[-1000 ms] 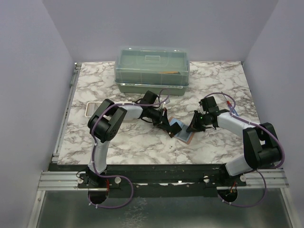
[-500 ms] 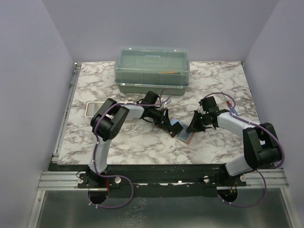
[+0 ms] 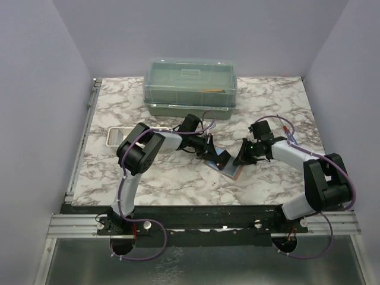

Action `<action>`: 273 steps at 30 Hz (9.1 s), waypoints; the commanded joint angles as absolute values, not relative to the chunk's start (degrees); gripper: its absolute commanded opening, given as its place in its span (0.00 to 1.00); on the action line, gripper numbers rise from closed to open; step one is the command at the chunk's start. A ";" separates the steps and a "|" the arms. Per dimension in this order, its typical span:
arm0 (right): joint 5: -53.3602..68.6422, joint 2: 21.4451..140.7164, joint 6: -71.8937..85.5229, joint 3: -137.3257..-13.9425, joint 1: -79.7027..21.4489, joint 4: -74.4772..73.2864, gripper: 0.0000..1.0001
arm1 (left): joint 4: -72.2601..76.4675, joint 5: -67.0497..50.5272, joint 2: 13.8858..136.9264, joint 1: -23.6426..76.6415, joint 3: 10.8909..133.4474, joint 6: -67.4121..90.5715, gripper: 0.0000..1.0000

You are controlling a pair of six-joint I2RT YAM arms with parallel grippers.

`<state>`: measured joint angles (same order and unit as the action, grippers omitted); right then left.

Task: Put the credit cards into the card holder
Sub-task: Insert the credit card into the card holder, then pick up the credit card from the storage box.

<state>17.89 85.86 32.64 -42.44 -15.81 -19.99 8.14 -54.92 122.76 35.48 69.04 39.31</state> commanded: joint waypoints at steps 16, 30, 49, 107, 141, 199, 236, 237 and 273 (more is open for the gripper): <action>16.56 86.37 31.73 -40.77 -15.91 -21.94 0.00 | 26.39 -47.46 122.80 37.84 59.57 50.30 0.00; 12.24 82.37 34.47 -42.90 -15.84 -26.86 0.07 | 32.94 -43.94 121.30 39.46 54.22 53.52 0.00; 18.86 83.14 36.07 -38.60 -15.82 -21.72 0.12 | 33.84 -42.62 119.82 41.33 53.57 53.99 0.17; 13.06 79.53 36.91 -34.91 -15.80 -19.34 0.19 | -12.77 -25.69 116.40 46.83 77.17 27.16 0.70; 19.65 77.47 42.02 -33.14 -15.82 -15.19 0.24 | -11.07 -36.23 121.72 47.41 83.38 33.30 0.73; 38.62 75.34 24.57 -43.19 -13.26 -14.50 0.58 | -43.58 32.57 102.45 0.53 74.88 8.88 0.85; 38.76 75.94 24.37 -43.52 -13.26 -14.85 0.58 | -47.03 30.33 104.81 0.53 78.74 9.77 0.43; 38.80 75.86 24.39 -43.52 -13.25 -14.85 0.57 | -47.07 30.27 104.97 0.53 78.74 9.80 0.43; 39.65 77.14 24.35 -44.01 -13.20 -14.77 0.57 | -48.67 33.50 107.67 -0.75 80.76 10.58 0.41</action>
<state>38.30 76.44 24.56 -43.81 -13.39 -15.49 -47.94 31.42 107.92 -0.27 79.50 10.39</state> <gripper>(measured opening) 0.572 0.458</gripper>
